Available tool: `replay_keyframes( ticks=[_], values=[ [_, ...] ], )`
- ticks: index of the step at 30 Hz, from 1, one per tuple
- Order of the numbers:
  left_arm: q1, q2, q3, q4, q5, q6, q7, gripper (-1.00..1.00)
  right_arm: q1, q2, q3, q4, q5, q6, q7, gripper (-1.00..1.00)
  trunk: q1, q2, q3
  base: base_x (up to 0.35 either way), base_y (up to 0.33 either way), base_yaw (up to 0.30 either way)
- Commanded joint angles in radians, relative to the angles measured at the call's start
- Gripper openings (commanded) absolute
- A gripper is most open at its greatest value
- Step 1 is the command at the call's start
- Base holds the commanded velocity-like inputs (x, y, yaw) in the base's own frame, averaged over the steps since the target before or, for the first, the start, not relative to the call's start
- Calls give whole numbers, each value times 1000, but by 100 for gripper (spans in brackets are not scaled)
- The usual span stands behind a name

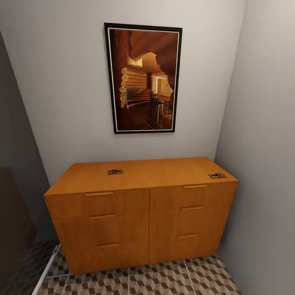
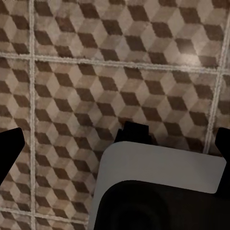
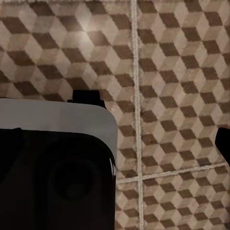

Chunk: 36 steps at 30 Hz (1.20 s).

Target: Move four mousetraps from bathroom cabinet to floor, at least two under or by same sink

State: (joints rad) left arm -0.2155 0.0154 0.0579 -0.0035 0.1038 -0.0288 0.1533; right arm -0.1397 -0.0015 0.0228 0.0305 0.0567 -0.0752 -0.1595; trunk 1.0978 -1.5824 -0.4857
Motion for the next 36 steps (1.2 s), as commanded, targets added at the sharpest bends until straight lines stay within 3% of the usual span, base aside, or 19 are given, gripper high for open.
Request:
replay_keyframes(
  ticks=[1, 36],
  values=[
    [0, 0, 5, 0, 7, -3, 0, 100, -1, 0, 2, 3, 6, -5, -4, 100, 0, -1, -1, 25, 0, 0],
    [-1, -1, 4, 0, 3, 7, 2, 100, -1, -3, 3, 2, 7, -6, -4, 100, 0, -1, -1, 3, 0, 0]
  ],
)
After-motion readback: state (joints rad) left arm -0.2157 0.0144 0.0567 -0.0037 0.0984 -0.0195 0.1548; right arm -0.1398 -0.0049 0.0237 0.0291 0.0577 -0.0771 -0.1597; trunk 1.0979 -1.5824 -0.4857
